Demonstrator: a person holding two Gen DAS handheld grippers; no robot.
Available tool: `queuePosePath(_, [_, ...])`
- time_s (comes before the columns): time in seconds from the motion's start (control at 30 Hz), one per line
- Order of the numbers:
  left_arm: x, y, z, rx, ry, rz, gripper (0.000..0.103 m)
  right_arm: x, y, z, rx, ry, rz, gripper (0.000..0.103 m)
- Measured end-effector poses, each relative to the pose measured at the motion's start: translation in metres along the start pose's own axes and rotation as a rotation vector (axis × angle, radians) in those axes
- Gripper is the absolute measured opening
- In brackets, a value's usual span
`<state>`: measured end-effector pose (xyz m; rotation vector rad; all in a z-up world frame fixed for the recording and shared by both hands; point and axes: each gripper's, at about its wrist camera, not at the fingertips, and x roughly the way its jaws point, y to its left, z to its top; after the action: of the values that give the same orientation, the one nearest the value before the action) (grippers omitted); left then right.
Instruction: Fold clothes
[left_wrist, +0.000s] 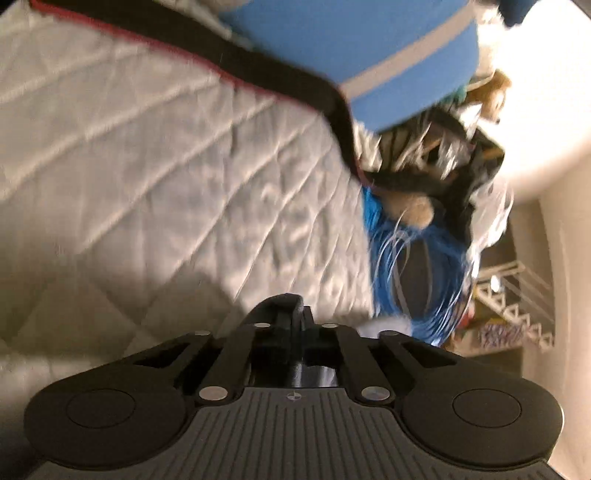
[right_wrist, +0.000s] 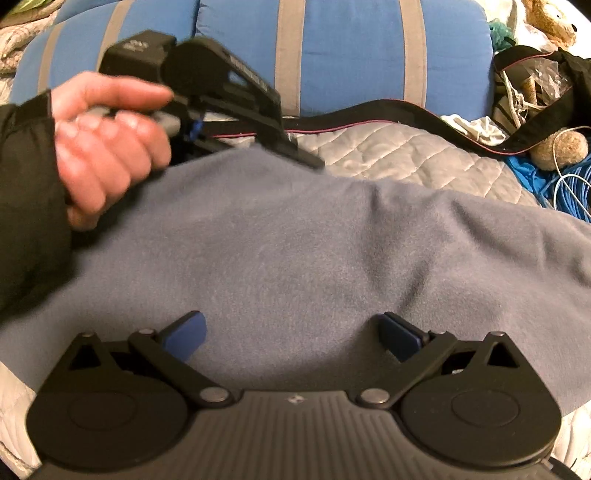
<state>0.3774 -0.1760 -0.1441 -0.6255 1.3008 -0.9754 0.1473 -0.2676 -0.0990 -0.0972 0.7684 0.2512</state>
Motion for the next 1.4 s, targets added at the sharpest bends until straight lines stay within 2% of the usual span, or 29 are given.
queuePosePath(0.13, [-0.006, -0.011, 0.002, 0.044, -0.065, 0.036, 0.003, 0.001, -0.001, 0.000, 0.006, 0.006, 0.002, 0.103])
queuePosePath(0.33, [-0.007, -0.008, 0.009, 0.014, -0.098, 0.089, 0.003, 0.001, -0.002, 0.000, 0.013, 0.011, 0.002, 0.103])
queuePosePath(0.67, [-0.001, -0.016, 0.007, 0.126, -0.105, 0.150, 0.003, 0.000, -0.001, 0.000, 0.005, 0.006, -0.002, 0.103])
queuePosePath(0.83, [-0.002, -0.024, 0.003, 0.207, -0.073, 0.174, 0.005, 0.000, -0.003, 0.001, 0.004, 0.005, -0.001, 0.103])
queuePosePath(0.9, [-0.004, -0.022, 0.003, 0.206, -0.051, 0.178, 0.012, 0.000, -0.002, 0.000, 0.004, 0.005, -0.002, 0.103])
queuePosePath(0.93, [-0.005, -0.021, 0.004, 0.202, -0.040, 0.179, 0.021, -0.001, -0.002, 0.000, 0.003, 0.005, -0.002, 0.103])
queuePosePath(0.97, [-0.007, -0.019, 0.004, 0.197, -0.038, 0.177, 0.034, -0.001, -0.002, 0.000, 0.003, 0.005, -0.003, 0.103])
queuePosePath(1.03, [-0.014, -0.015, 0.005, 0.187, -0.043, 0.171, 0.044, -0.001, -0.002, 0.000, 0.004, 0.005, -0.003, 0.103])
queuePosePath(1.13, [-0.014, -0.011, 0.004, 0.167, -0.015, 0.100, 0.043, -0.001, -0.001, 0.000, 0.003, 0.004, -0.005, 0.103])
queuePosePath(1.23, [-0.007, -0.013, 0.000, 0.171, 0.034, 0.090, 0.040, -0.001, -0.001, -0.001, 0.003, 0.004, -0.005, 0.103])
queuePosePath(1.27, [-0.003, -0.015, -0.002, 0.178, 0.044, 0.109, 0.025, -0.001, -0.001, -0.001, 0.003, 0.004, -0.005, 0.103])
queuePosePath(1.33, [0.005, -0.019, -0.005, 0.185, 0.056, 0.140, 0.007, -0.001, -0.001, -0.001, 0.003, 0.003, -0.005, 0.103])
queuePosePath(1.4, [0.005, -0.034, -0.015, 0.278, 0.044, 0.165, 0.004, -0.001, -0.001, 0.000, 0.004, 0.003, -0.006, 0.103])
